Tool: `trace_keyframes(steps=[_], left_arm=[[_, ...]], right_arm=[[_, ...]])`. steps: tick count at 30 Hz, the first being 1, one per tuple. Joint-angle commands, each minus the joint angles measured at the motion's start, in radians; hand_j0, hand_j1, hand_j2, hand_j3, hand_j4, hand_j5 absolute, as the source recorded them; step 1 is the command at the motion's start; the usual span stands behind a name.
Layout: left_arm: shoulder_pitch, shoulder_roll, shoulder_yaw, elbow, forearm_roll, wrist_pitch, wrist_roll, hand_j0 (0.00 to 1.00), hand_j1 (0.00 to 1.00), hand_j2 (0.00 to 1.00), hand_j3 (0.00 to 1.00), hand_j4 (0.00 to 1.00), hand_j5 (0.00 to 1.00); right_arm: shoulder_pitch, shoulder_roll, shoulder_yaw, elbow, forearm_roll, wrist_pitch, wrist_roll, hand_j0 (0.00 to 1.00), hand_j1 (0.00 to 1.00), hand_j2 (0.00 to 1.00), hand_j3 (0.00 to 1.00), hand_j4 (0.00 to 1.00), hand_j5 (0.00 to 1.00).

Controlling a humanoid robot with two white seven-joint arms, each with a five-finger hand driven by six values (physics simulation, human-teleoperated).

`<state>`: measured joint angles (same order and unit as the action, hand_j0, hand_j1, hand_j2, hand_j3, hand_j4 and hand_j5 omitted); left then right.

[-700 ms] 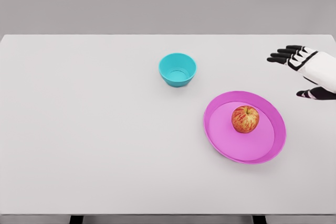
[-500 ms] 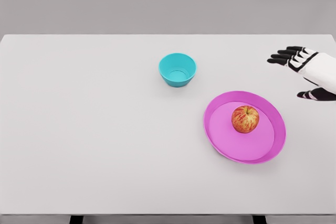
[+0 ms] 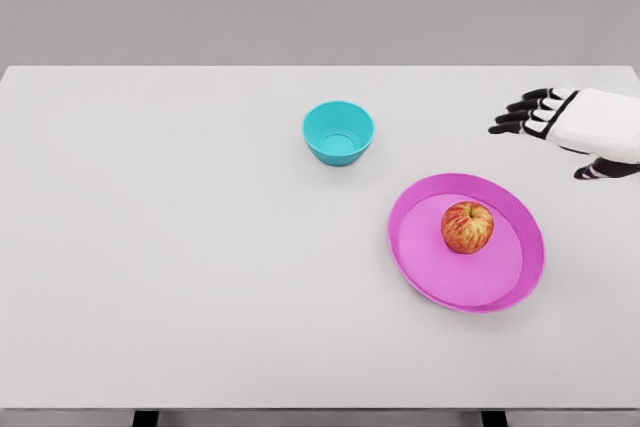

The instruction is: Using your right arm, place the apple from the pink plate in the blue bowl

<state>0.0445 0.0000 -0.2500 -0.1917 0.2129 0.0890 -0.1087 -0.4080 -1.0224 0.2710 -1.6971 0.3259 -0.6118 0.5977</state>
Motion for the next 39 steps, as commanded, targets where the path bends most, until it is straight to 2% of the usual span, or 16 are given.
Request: trace_keyframes(steps=[1, 4, 17, 23, 26, 39], left_arm=[[0.0, 0.0, 0.0, 0.0, 0.0, 0.0, 0.0, 1.0, 1.0, 1.0, 1.0, 1.0, 1.0], [0.0, 0.0, 0.0, 0.0, 0.0, 0.0, 0.0, 1.0, 1.0, 1.0, 1.0, 1.0, 1.0], [0.0, 0.0, 0.0, 0.0, 0.0, 0.0, 0.0, 1.0, 1.0, 1.0, 1.0, 1.0, 1.0], [-0.002, 0.0, 0.0, 0.0, 0.0, 0.0, 0.0, 1.0, 1.0, 1.0, 1.0, 1.0, 1.0], [-0.002, 0.0, 0.0, 0.0, 0.0, 0.0, 0.0, 1.0, 1.0, 1.0, 1.0, 1.0, 1.0], [0.0, 0.0, 0.0, 0.0, 0.0, 0.0, 0.0, 1.0, 1.0, 1.0, 1.0, 1.0, 1.0]], right_arm=[[-0.006, 0.021, 0.125, 0.004, -0.005, 0.001, 0.013, 1.0, 1.0, 1.0, 1.0, 1.0, 1.0], [-0.037, 0.034, 0.191, 0.002, -0.005, 0.001, 0.013, 1.0, 1.0, 1.0, 1.0, 1.0, 1.0], [-0.043, 0.064, 0.263, 0.031, -0.001, 0.001, 0.013, 1.0, 1.0, 1.0, 1.0, 1.0, 1.0], [-0.072, 0.087, 0.297, 0.07, 0.002, 0.001, 0.013, 1.0, 1.0, 1.0, 1.0, 1.0, 1.0], [-0.106, 0.104, 0.344, 0.117, 0.004, 0.001, 0.013, 1.0, 1.0, 1.0, 1.0, 1.0, 1.0], [-0.106, 0.111, 0.37, 0.119, 0.007, 0.001, 0.013, 1.0, 1.0, 1.0, 1.0, 1.0, 1.0]])
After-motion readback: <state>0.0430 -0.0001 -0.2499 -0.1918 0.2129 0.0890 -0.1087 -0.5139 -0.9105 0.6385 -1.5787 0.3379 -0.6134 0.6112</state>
